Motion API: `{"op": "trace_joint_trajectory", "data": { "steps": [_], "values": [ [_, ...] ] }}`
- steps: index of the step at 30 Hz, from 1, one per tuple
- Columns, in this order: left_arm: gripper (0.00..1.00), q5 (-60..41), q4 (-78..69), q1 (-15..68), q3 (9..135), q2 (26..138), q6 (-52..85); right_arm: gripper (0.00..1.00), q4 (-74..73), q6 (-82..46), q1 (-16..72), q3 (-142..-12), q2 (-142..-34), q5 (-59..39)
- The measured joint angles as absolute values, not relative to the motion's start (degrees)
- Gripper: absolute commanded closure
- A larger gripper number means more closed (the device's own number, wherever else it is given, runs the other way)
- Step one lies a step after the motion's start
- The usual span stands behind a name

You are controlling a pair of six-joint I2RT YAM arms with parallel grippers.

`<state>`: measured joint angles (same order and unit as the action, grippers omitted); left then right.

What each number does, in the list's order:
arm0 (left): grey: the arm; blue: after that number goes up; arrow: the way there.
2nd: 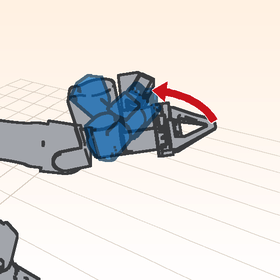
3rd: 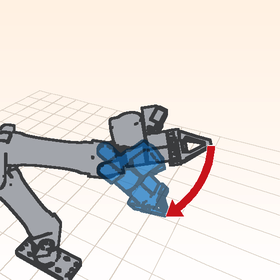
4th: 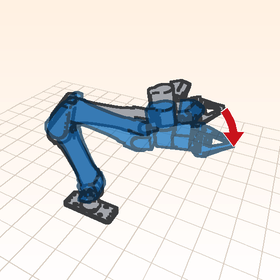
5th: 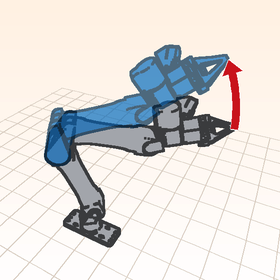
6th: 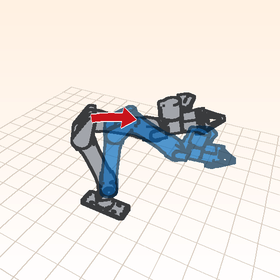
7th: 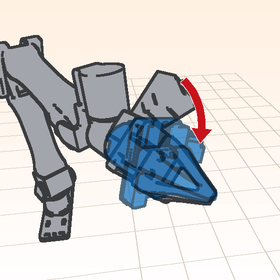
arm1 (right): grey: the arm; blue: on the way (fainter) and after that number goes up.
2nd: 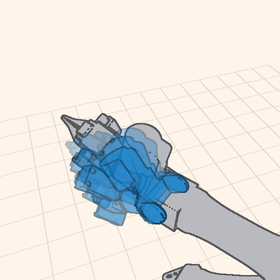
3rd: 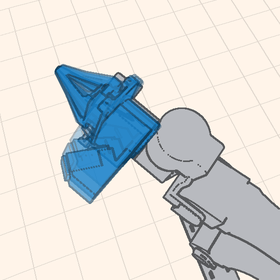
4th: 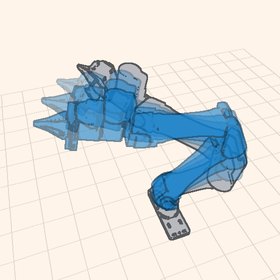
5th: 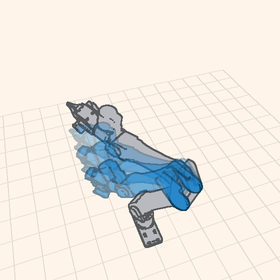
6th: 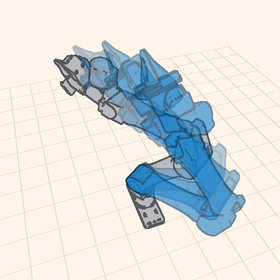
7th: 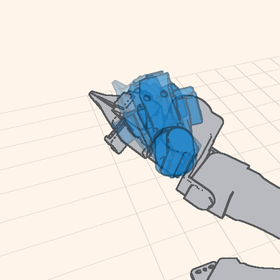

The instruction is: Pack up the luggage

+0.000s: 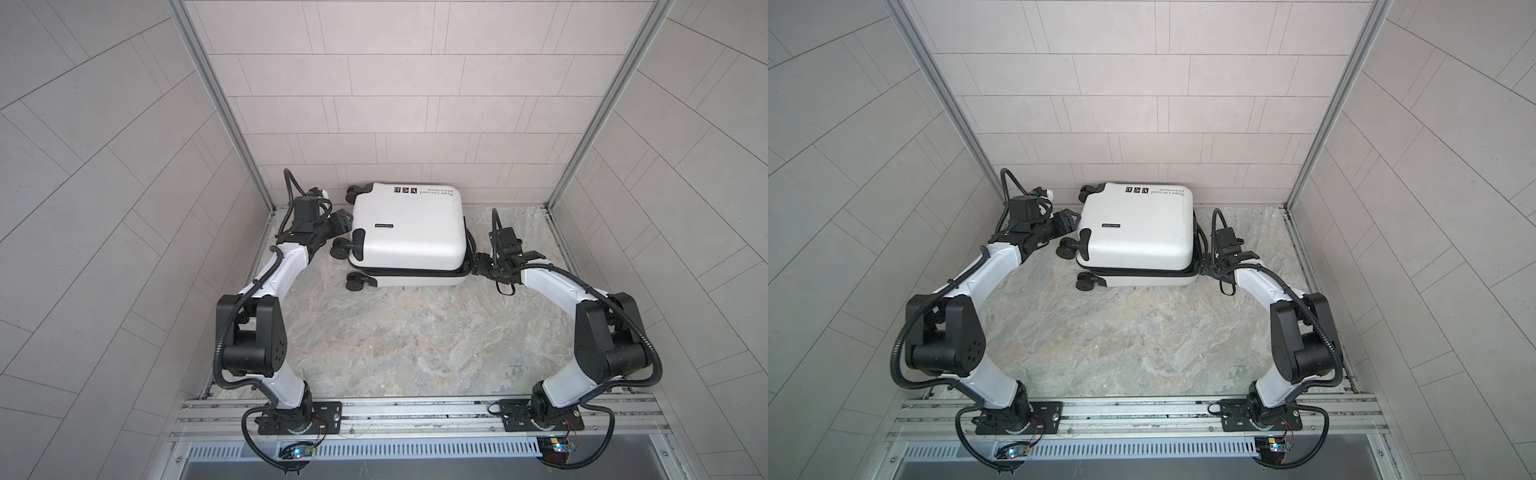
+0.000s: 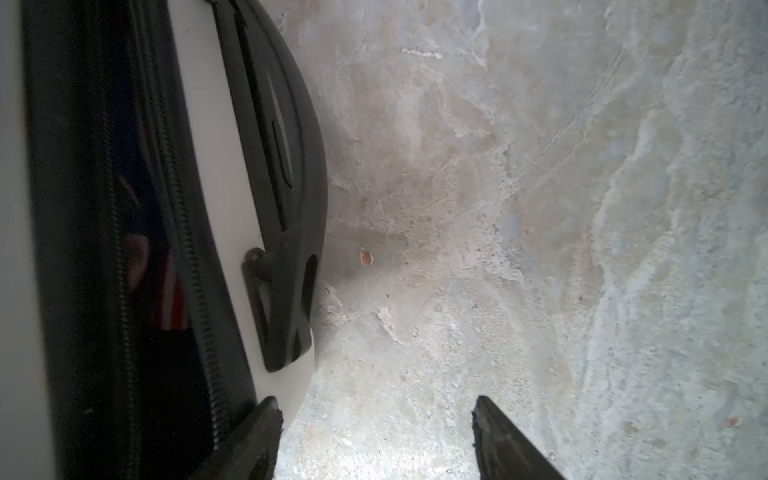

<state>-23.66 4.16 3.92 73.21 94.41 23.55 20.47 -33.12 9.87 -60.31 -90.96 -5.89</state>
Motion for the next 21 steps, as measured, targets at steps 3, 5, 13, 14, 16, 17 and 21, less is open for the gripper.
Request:
{"op": "trace_joint_trajectory", "data": {
  "steps": [3,5,13,14,16,17,21],
  "values": [
    [0.31,-26.00,3.11,6.13,72.27,94.41,23.55,0.25,19.46,-33.01,9.67,-59.33,-90.70,-6.72],
    [0.31,-26.35,2.04,7.22,71.50,94.35,23.62,0.25,19.38,-32.99,9.69,-58.48,-90.04,-7.27],
    [0.31,-24.77,0.25,9.93,68.95,92.55,24.27,0.22,19.59,-32.58,8.80,-57.32,-87.02,-7.46],
    [0.32,-24.53,0.19,10.66,68.58,92.18,24.43,0.22,19.64,-32.58,8.49,-57.17,-86.70,-7.27],
    [0.32,-24.34,-0.05,12.23,67.83,91.46,24.45,0.22,19.77,-32.58,7.97,-56.97,-86.39,-6.76],
    [0.32,-24.27,-0.12,12.91,67.57,91.15,24.43,0.22,19.88,-32.60,7.79,-56.97,-86.35,-6.52],
    [0.31,-23.90,1.67,14.15,66.83,89.12,24.18,0.20,20.23,-32.58,7.40,-56.97,-86.00,-5.65]
  ]
}}
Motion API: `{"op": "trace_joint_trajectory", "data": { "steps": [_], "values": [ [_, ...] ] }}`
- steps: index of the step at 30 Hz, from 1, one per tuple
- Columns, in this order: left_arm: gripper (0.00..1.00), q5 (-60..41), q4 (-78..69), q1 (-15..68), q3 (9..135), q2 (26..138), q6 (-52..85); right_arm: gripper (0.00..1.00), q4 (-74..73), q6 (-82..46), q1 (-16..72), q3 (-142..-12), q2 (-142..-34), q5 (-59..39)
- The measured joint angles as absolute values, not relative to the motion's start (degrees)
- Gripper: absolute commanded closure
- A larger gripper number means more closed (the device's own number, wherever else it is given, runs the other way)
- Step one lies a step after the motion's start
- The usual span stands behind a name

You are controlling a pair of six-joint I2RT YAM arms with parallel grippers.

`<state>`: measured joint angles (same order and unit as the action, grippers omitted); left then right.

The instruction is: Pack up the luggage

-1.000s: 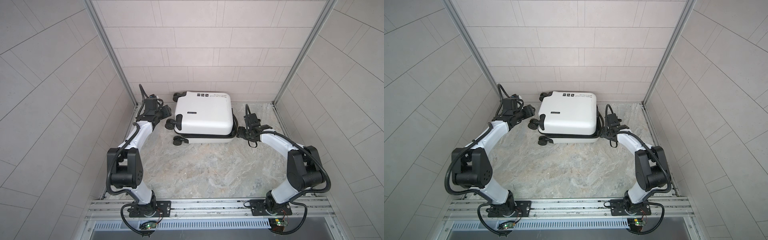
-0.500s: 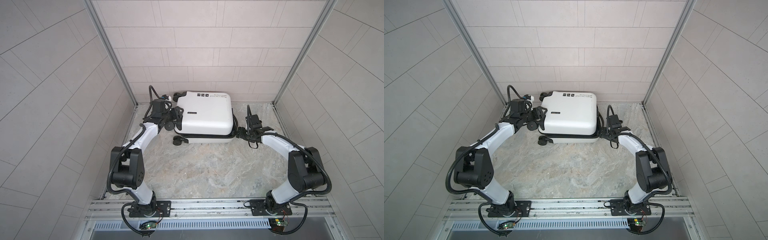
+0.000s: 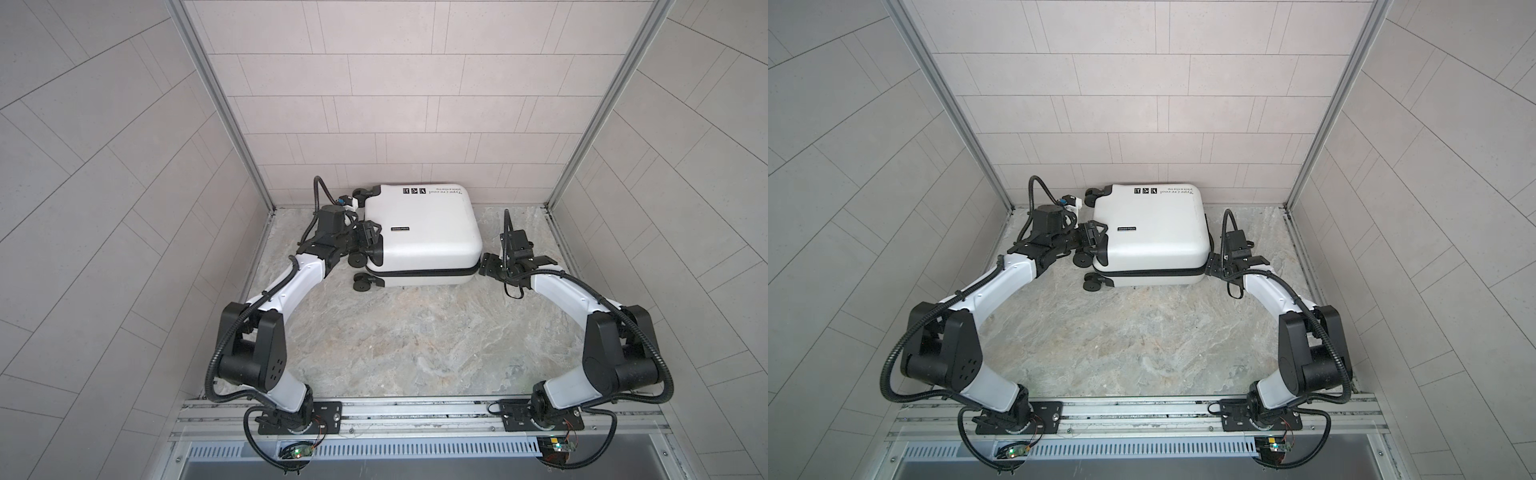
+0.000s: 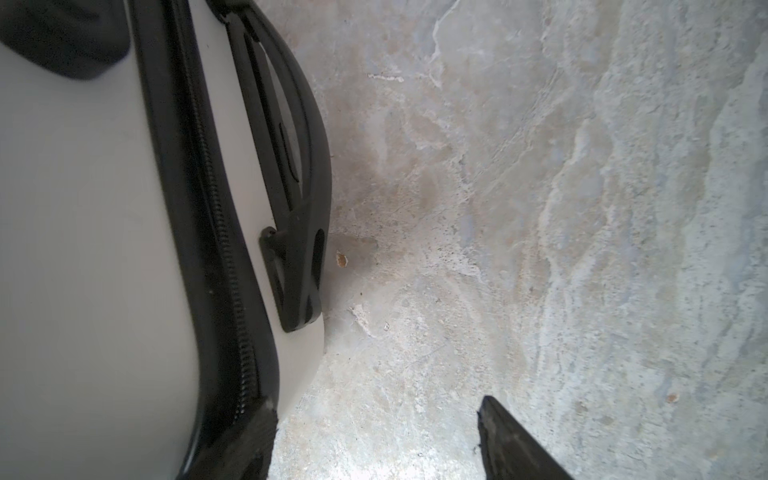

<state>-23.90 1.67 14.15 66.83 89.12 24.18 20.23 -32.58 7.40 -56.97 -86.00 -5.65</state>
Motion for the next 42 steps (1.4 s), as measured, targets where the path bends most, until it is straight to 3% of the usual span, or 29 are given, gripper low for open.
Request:
{"op": "trace_joint_trajectory", "data": {
  "steps": [9,16,25,42],
  "values": [
    [0.21,-22.55,10.28,14.83,70.61,80.66,20.05,0.17,19.94,-32.58,8.08,-56.86,-83.53,-8.43],
    [0.20,-18.63,11.20,6.83,72.79,79.29,20.95,0.14,19.77,-32.62,8.08,-56.86,-82.13,-10.13],
    [0.33,-15.64,12.60,2.92,73.52,89.69,22.83,0.15,19.92,-32.62,7.51,-56.86,-81.95,-11.57],
    [0.37,-18.52,10.57,8.29,65.10,89.86,23.70,0.19,17.96,-36.14,-5.50,-52.56,-81.97,-19.33]
  ]
}}
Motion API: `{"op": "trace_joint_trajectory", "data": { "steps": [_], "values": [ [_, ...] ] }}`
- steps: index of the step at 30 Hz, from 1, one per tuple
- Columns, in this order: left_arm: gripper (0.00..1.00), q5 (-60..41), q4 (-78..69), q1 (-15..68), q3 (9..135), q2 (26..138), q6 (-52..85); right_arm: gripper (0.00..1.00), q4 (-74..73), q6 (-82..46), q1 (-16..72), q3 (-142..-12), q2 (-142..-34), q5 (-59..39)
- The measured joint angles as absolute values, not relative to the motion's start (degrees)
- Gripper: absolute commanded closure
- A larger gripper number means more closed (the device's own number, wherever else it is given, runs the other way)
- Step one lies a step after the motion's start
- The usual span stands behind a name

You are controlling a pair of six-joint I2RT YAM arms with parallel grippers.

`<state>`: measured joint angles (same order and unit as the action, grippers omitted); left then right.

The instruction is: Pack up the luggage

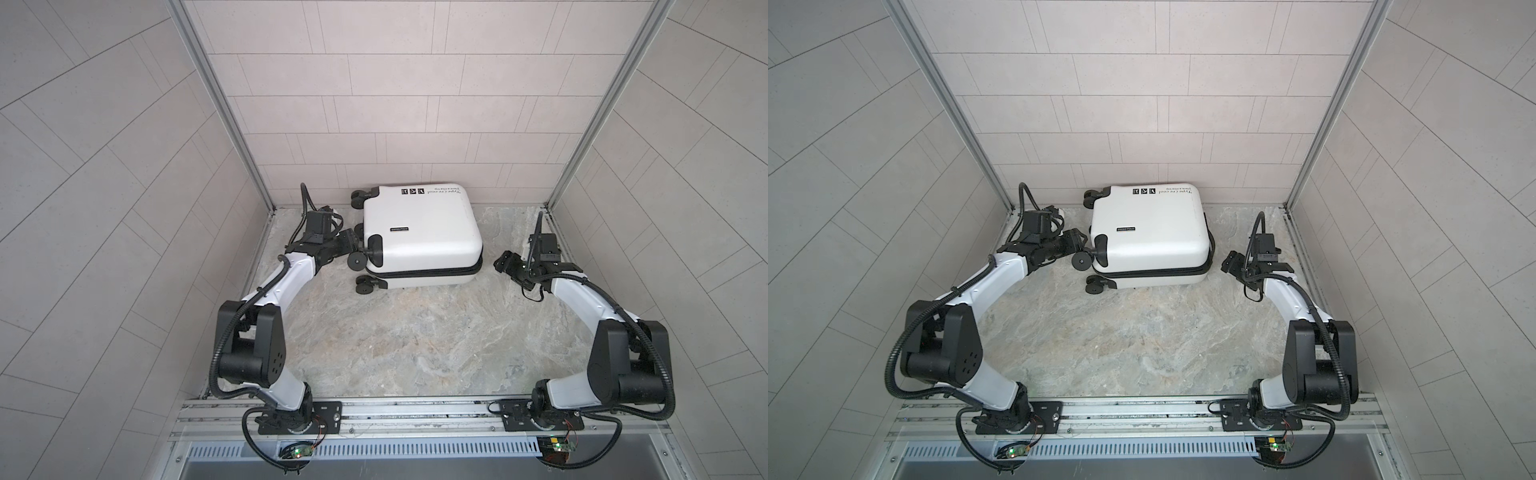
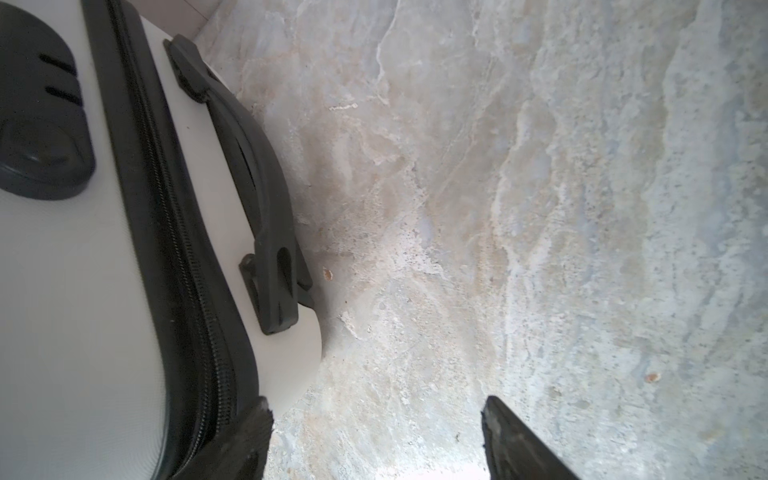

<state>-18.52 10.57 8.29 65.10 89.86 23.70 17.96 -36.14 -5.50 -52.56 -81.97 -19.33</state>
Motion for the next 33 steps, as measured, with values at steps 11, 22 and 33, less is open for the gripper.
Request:
{"op": "trace_joint_trajectory", "data": {
  "steps": [11,22,33],
  "values": [
    [0.38,-20.10,9.72,19.62,57.71,84.01,23.75,0.19,18.06,-36.10,-9.19,-51.18,-81.95,-21.04],
    [0.36,-18.55,6.72,39.62,55.44,83.05,24.43,0.20,19.42,-35.86,-11.33,-51.09,-81.93,-21.65],
    [0.23,-13.41,16.86,34.37,59.18,65.32,16.80,0.27,21.06,-34.98,-13.19,-52.14,-86.43,-22.13]
  ]
}}
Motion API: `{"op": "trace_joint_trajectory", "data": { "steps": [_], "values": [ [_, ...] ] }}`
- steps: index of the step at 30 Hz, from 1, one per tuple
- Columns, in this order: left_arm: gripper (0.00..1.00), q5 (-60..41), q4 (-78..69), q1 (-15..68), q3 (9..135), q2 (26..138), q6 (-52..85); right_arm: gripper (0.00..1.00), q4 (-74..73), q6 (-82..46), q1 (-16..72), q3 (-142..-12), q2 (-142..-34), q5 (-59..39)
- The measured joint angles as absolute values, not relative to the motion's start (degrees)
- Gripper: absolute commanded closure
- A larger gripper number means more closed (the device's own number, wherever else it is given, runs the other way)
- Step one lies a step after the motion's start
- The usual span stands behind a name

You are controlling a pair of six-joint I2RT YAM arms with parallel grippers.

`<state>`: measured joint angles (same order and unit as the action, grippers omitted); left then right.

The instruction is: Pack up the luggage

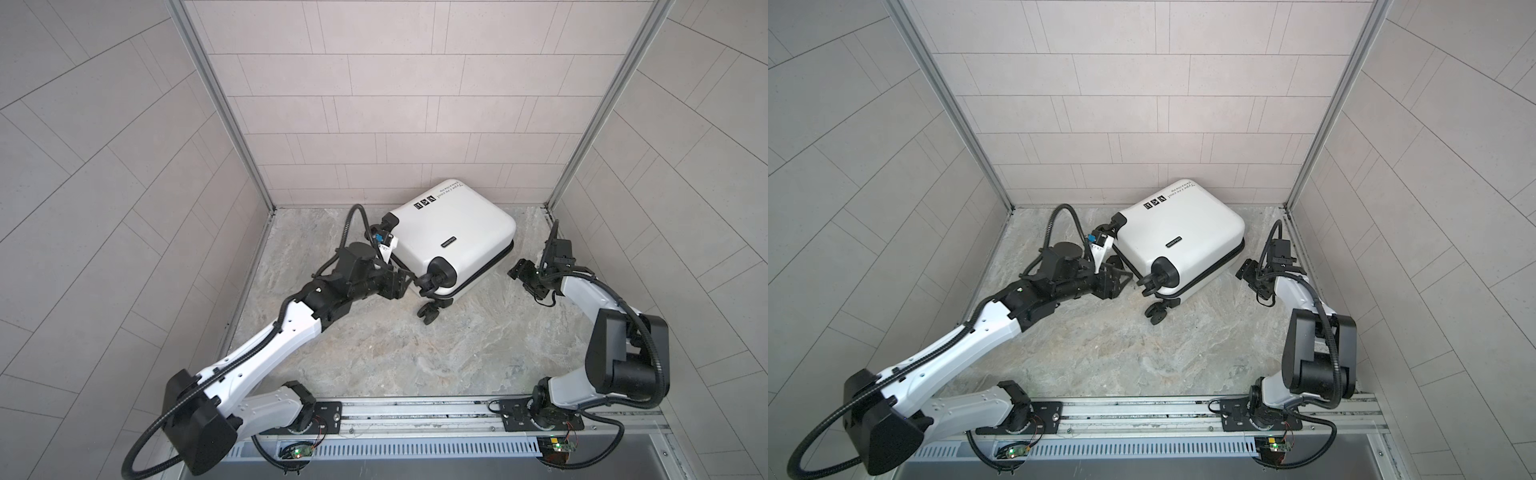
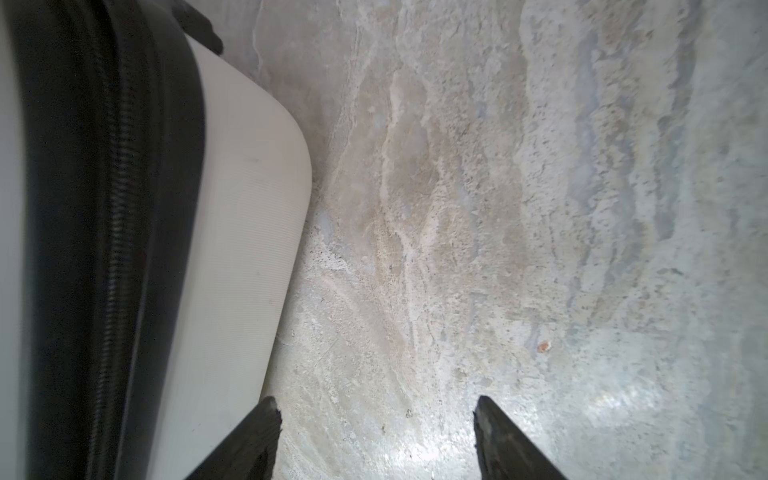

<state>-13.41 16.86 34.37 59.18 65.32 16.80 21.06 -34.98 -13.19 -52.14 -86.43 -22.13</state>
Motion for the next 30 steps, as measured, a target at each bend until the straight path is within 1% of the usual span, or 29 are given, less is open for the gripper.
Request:
{"op": "trace_joint_trajectory", "data": {
  "steps": [4,7,10,13,15,18,21,26,30],
  "values": [
    [0.22,-13.23,18.17,23.81,64.53,67.99,16.64,0.30,21.15,-35.11,-12.78,-53.39,-90.35,-23.00],
    [0.21,-14.26,18.17,17.19,68.97,74.39,17.56,0.30,21.21,-35.22,-12.08,-55.48,-92.97,-23.24],
    [0.24,-16.08,18.55,12.88,75.79,83.44,18.39,0.30,21.21,-35.24,-11.18,-57.34,-94.39,-23.46],
    [0.29,-19.00,19.62,9.39,85.43,93.65,18.87,0.31,21.32,-35.44,-10.52,-59.66,-95.94,-23.75],
    [0.31,-21.17,20.73,7.03,93.25,101.14,19.00,0.31,21.45,-35.42,-10.09,-61.80,-97.82,-23.86],
    [0.33,-23.49,22.79,4.91,102.87,110.83,18.92,0.31,23.05,-35.40,-9.69,-64.77,-100.77,-23.33],
    [0.34,-25.69,25.02,4.25,109.25,118.74,18.72,0.32,25.69,-35.42,-9.34,-67.55,-103.96,-22.63],
    [0.34,-28.58,28.60,4.69,113.40,127.42,17.50,0.32,27.44,-36.01,-7.44,-74.46,-109.32,-21.80],
    [0.34,-29.91,32.05,4.84,113.99,129.84,15.42,0.32,29.61,-35.99,-4.16,-82.98,-114.52,-21.17]
  ]
}}
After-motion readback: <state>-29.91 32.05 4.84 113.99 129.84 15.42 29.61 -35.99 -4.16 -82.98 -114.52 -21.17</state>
